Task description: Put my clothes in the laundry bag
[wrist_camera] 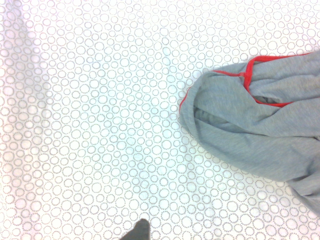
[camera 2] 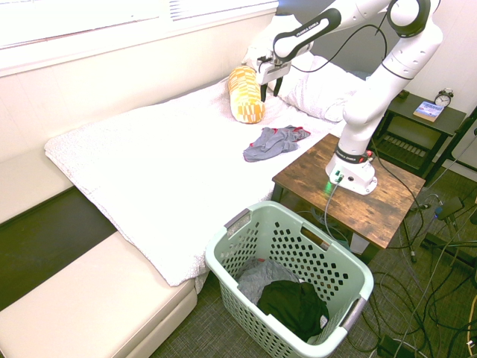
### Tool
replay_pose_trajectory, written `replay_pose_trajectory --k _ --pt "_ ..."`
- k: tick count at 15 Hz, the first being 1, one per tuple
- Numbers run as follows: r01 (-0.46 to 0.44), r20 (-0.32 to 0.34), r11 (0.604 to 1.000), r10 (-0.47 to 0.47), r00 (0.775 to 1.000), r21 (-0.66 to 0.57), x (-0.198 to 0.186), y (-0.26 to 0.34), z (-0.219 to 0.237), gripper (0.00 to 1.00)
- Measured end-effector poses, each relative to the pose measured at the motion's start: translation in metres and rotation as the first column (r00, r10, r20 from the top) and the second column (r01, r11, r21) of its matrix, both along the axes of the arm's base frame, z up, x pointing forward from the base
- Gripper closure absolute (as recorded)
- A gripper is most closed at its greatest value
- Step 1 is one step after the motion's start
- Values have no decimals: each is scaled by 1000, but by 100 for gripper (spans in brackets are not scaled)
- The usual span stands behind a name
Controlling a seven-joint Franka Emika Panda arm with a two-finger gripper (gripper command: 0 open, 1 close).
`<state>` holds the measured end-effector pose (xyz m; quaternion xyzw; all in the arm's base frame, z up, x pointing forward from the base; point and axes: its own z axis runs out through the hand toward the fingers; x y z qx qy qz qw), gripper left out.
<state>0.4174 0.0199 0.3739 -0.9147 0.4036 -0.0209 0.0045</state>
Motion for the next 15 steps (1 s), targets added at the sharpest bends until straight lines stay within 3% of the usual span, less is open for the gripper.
replay_pose_trajectory --k 3,7,11,15 --pt "-24 17 1000 24 1000 4 10 -7 4 0" --pt "8 44 1000 -8 999 10 61 -80 -17 0" --pt "40 -14 999 -40 999 21 90 -139 -102 0" --pt "72 -78 997 -69 995 37 83 -188 -198 0"
